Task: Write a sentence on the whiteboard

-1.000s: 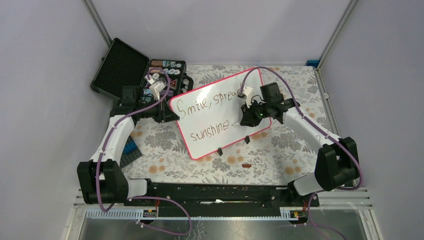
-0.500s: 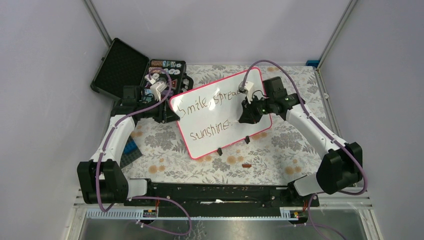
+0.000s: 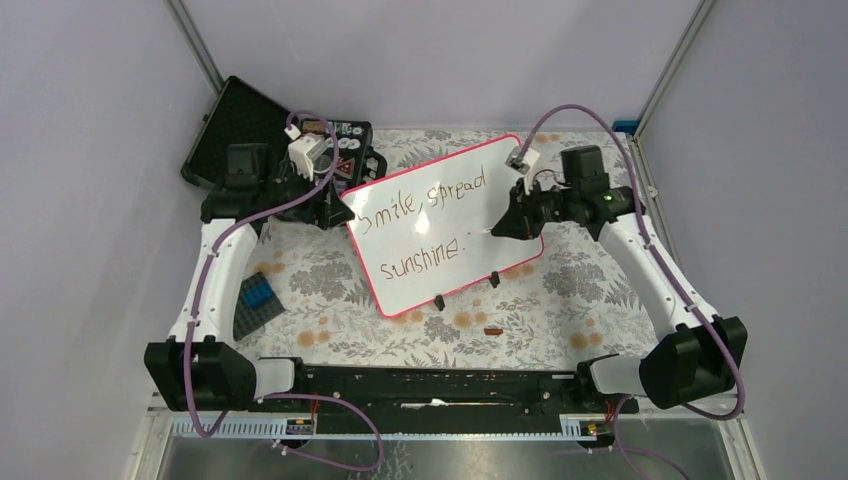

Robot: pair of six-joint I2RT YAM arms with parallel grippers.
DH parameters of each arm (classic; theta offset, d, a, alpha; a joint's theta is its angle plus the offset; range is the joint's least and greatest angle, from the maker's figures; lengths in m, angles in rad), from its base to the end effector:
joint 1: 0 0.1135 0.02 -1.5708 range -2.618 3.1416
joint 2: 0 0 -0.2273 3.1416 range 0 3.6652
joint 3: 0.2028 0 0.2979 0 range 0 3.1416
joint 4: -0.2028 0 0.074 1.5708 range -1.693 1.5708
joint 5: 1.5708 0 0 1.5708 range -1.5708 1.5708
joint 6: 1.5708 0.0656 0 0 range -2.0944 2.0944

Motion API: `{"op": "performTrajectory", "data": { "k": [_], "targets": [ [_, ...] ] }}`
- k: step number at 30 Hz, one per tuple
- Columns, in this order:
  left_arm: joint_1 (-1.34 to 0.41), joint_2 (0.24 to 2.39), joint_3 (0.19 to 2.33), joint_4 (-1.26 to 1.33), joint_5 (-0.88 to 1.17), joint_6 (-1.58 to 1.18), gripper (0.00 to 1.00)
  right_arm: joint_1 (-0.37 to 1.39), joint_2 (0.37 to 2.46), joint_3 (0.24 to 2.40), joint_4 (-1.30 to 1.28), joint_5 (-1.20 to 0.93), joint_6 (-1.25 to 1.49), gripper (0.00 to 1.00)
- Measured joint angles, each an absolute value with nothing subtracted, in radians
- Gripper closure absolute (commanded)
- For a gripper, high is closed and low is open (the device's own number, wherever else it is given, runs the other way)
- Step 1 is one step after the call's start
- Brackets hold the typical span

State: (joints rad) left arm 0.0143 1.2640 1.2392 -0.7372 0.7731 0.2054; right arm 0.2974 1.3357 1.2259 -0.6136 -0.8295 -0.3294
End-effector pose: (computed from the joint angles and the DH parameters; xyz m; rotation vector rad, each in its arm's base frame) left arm 0.3327 -0.0411 0.2994 0.5790 2.1082 -0.7703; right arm 0.3227 0.1495 0.2839 -1.0582 1.8943 0.9216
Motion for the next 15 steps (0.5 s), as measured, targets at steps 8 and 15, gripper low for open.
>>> {"op": "performTrajectory", "data": {
  "k": [8, 15],
  "targets": [
    [-0.066, 1.267, 1.448, -0.841, 0.686, 0.289, 0.28, -0.004, 1.295, 1.214, -0.624, -0.963, -0.312, 1.00],
    [-0.511, 1.372, 1.552, -0.842, 0.516, 0.352, 0.34, -0.237, 1.293, 1.151, -0.634, -1.052, -0.303, 1.00]
  ]
}}
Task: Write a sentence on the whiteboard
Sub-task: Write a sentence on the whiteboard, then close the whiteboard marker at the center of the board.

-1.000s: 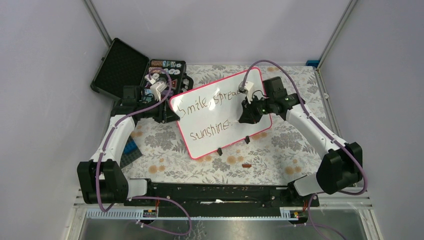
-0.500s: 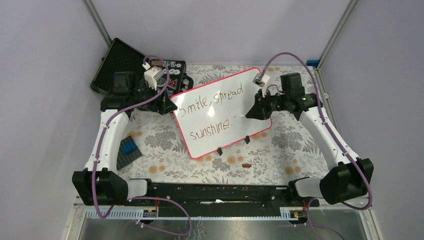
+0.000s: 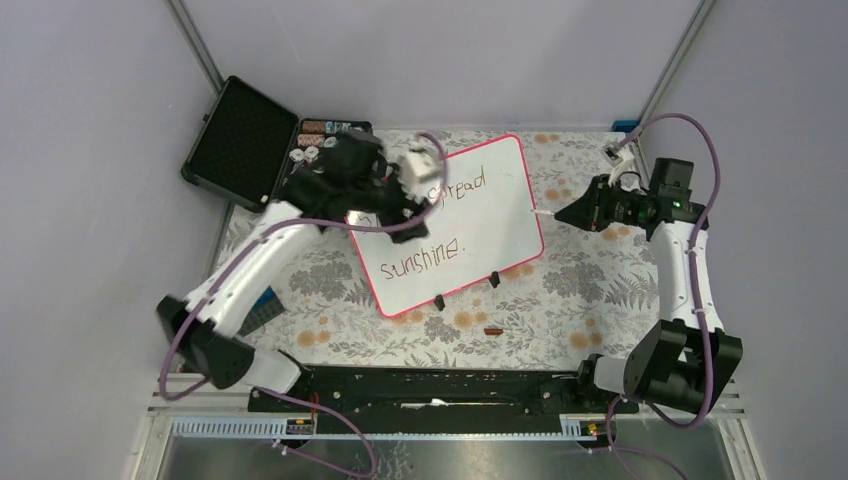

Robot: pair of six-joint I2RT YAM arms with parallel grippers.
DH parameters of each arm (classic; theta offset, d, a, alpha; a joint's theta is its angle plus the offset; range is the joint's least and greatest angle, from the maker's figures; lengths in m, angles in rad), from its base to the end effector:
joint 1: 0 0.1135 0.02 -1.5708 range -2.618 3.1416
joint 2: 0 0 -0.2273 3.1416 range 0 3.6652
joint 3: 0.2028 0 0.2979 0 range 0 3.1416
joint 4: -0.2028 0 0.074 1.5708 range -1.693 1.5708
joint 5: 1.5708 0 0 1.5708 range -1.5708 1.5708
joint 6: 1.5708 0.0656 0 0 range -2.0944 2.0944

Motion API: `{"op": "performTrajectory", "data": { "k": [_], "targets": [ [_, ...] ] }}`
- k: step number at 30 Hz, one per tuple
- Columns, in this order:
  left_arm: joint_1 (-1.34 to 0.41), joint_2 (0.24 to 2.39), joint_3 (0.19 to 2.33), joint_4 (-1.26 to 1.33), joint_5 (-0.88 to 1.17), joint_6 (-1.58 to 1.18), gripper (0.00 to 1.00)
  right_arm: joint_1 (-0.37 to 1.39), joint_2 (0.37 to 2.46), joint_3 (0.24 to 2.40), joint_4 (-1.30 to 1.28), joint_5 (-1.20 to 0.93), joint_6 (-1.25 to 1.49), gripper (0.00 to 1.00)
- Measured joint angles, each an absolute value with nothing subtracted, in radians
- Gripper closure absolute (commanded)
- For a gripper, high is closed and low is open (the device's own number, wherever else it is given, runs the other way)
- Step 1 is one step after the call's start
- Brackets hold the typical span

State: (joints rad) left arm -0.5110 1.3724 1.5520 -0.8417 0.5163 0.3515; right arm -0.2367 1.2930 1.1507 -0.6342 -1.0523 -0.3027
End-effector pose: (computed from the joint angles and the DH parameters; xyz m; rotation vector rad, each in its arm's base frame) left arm 0.2938 -0.2018 0.3669 1.1736 1.8740 -0.6625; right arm 0.3351 -0.0222 0.2755 -0.5461 1.9585 0.8850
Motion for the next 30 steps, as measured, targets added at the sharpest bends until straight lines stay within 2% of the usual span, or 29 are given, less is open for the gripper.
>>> {"op": "performTrajectory", "data": {
  "k": [7, 11, 22, 30],
  "targets": [
    [-0.881, 1.662, 1.552, -0.846, 0.366, 0.396, 0.34, -0.388, 1.311, 1.116, -0.630, -1.128, -0.271, 1.00],
    [-1.010, 1.778, 1.554, -0.834, 0.365, 0.377, 0.37, -0.415, 1.312, 1.087, -0.598, -1.146, -0.242, 1.00],
    [-1.160, 1.868, 1.414, -0.555, 0.310, 0.296, 0.44, -0.416, 1.312, 1.062, -0.552, -1.145, -0.212, 1.00],
    [-1.177, 1.942, 1.358, -0.458, 0.284, 0.268, 0.46, -0.418, 1.312, 1.061, -0.532, -1.145, -0.212, 1.00]
  ]
}}
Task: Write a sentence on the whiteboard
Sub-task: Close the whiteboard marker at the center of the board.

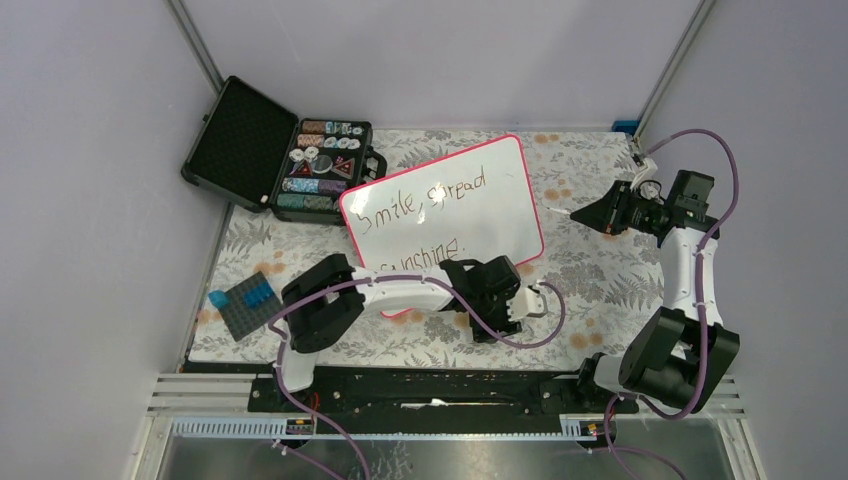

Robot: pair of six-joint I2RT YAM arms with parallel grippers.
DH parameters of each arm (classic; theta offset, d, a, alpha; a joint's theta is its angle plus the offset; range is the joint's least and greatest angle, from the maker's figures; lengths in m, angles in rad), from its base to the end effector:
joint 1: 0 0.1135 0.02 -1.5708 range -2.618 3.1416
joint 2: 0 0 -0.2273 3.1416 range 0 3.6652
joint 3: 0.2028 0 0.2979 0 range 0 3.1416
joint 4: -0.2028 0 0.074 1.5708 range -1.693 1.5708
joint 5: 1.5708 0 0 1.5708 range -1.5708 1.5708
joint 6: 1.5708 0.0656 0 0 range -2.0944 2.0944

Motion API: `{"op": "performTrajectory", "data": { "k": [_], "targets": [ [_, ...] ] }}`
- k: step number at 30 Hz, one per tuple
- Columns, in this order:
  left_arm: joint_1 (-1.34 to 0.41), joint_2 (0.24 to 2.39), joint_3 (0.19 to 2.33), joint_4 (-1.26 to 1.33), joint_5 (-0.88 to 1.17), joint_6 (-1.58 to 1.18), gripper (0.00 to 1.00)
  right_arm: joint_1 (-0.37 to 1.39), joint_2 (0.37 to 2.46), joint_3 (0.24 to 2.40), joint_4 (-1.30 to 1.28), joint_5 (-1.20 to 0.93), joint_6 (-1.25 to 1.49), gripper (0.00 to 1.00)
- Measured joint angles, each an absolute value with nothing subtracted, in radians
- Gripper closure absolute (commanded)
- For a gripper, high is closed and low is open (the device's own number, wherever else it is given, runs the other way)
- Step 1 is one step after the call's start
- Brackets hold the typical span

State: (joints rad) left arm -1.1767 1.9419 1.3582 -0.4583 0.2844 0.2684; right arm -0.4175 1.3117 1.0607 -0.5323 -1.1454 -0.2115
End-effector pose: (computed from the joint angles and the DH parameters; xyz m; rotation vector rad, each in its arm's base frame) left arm 0.1551 -0.4208 0.0963 1.8718 1.9642 -0.6708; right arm 0.3267 -0.0796 0.2475 -0.3124 1.9517 0.9253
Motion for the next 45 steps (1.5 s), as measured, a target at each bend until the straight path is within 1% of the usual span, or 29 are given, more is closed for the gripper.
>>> {"op": "performTrajectory", "data": {
  "k": [2, 8, 11, 13, 20, 25, 27, 36, 45],
  "targets": [
    [-1.177, 1.951, 1.345, -0.435, 0.270, 0.269, 0.46, -0.418, 1.312, 1.061, -0.532, -1.145, -0.212, 1.00],
    [-1.177, 1.964, 1.325, -0.397, 0.241, 0.270, 0.53, -0.418, 1.312, 1.061, -0.532, -1.146, -0.212, 1.00],
    [-1.177, 1.966, 1.311, -0.389, 0.235, 0.270, 0.60, -0.418, 1.312, 1.061, -0.532, -1.146, -0.212, 1.00],
    [-1.177, 1.966, 1.308, -0.385, 0.229, 0.273, 0.67, -0.418, 1.312, 1.060, -0.532, -1.146, -0.212, 1.00],
    [-1.194, 1.968, 1.310, -0.389, 0.209, 0.292, 0.79, -0.418, 1.312, 1.052, -0.532, -1.146, -0.212, 1.00],
    [-1.204, 1.970, 1.318, -0.402, 0.198, 0.300, 0.91, -0.418, 1.311, 1.049, -0.532, -1.146, -0.212, 1.00],
    [-1.205, 1.970, 1.322, -0.408, 0.195, 0.303, 0.94, -0.418, 1.311, 1.049, -0.532, -1.146, -0.212, 1.00],
    [-1.204, 1.970, 1.327, -0.423, 0.184, 0.303, 1.00, -0.418, 1.311, 1.048, -0.532, -1.147, -0.212, 1.00],
    [-1.161, 1.950, 1.336, -0.492, 0.202, 0.295, 1.00, -0.418, 1.309, 1.042, -0.532, -1.155, -0.212, 1.00]
  ]
}}
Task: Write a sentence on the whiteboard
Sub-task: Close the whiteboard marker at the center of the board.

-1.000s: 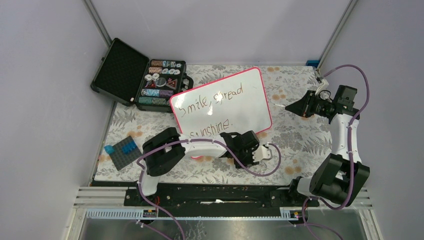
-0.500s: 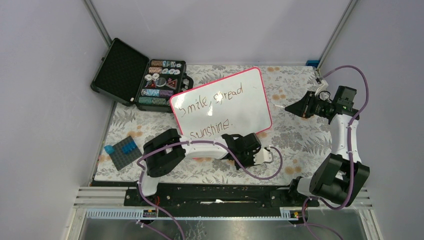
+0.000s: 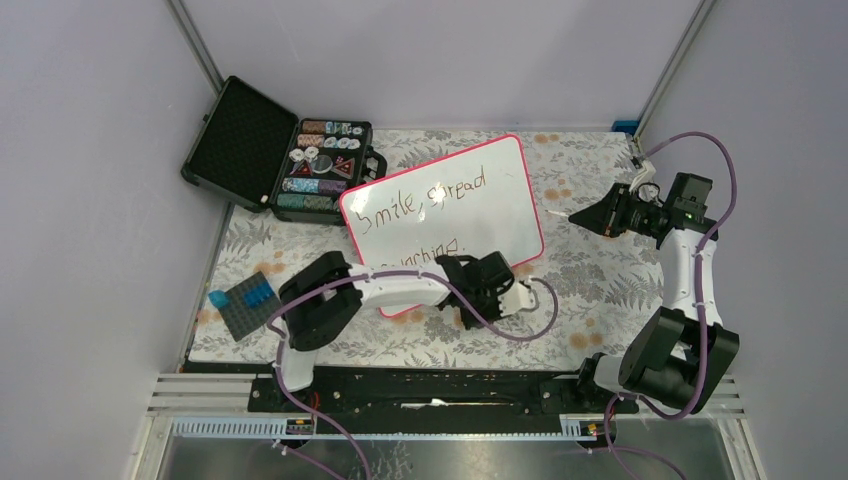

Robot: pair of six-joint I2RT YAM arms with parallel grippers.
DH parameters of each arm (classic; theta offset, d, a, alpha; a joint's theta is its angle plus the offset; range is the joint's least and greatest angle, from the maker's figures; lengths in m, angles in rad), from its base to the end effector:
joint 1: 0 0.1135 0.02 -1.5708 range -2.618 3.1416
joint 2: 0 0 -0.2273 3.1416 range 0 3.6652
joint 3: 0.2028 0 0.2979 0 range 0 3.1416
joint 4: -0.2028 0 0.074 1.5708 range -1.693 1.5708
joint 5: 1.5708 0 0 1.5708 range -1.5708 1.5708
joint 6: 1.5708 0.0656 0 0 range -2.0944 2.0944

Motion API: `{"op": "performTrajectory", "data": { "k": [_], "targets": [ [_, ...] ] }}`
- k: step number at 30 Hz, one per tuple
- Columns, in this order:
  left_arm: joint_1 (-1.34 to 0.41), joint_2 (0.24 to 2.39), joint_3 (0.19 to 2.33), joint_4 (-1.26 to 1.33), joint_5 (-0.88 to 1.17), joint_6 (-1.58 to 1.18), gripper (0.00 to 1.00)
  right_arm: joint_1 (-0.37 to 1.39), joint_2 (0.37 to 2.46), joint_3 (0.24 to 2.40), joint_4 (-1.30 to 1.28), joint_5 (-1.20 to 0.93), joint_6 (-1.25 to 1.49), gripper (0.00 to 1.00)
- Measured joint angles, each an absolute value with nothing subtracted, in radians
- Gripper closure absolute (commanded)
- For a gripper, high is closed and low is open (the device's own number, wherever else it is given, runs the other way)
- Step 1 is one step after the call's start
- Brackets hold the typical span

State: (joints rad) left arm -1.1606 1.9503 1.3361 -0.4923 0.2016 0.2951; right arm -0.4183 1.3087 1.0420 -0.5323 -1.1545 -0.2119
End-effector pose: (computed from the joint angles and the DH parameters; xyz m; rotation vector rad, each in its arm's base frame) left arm 0.1631 -0.4080 0.0819 1.8827 2.0138 -0.5263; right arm 0.3246 -0.0786 0.2420 -0.3065 1.9559 0.9441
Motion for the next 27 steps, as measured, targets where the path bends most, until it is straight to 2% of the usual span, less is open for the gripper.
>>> {"op": "performTrajectory", "data": {
  "k": [13, 21, 27],
  "targets": [
    [-1.000, 1.650, 1.403, -0.642, 0.219, 0.330, 1.00, -0.404, 1.291, 1.042, -0.604, -1.311, -0.255, 1.00],
    [-0.873, 1.497, 1.393, -0.713, 0.220, 0.404, 1.00, -0.182, 1.287, 1.042, -0.648, -1.349, -0.269, 1.00],
    [-0.869, 1.387, 1.328, -0.721, 0.235, 0.476, 1.00, -0.047, 1.295, 1.044, -0.657, -1.357, -0.267, 1.00]
  ]
}}
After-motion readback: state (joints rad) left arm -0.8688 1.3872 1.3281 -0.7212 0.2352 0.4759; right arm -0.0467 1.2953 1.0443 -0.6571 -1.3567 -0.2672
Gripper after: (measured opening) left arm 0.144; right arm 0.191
